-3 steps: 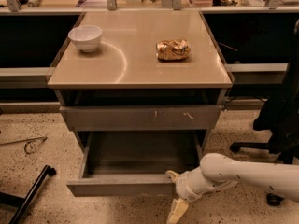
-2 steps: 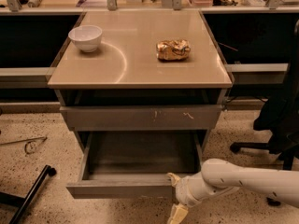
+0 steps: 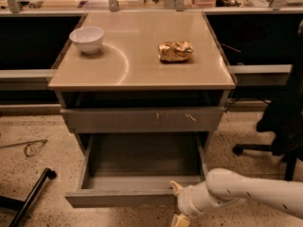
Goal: Open middle drawer
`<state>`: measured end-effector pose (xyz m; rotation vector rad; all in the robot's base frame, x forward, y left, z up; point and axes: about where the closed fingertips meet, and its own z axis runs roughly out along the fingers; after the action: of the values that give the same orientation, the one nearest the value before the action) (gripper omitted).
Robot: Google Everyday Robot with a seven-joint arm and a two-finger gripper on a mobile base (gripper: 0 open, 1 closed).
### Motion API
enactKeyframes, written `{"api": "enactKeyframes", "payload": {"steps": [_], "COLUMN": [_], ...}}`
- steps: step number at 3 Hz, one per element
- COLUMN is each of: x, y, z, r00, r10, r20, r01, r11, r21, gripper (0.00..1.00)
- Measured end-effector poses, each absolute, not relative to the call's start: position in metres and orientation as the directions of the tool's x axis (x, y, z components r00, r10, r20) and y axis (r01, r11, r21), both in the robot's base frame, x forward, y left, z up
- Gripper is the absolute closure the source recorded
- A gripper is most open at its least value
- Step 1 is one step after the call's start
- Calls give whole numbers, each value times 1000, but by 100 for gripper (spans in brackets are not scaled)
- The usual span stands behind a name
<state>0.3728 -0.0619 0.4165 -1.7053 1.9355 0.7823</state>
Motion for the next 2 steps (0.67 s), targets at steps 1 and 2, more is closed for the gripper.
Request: {"api": "enactKeyframes", "payload": {"steps": [1,2], "x": [374,347], "y": [-62,-56], "z": [421,425], "r00": [-141,-179], "r10": [-739,-711], "r20": [-659,-680], "r01": [-989,-984], "r11": [79,118], "r21": [123,135], "gripper": [0,0]}}
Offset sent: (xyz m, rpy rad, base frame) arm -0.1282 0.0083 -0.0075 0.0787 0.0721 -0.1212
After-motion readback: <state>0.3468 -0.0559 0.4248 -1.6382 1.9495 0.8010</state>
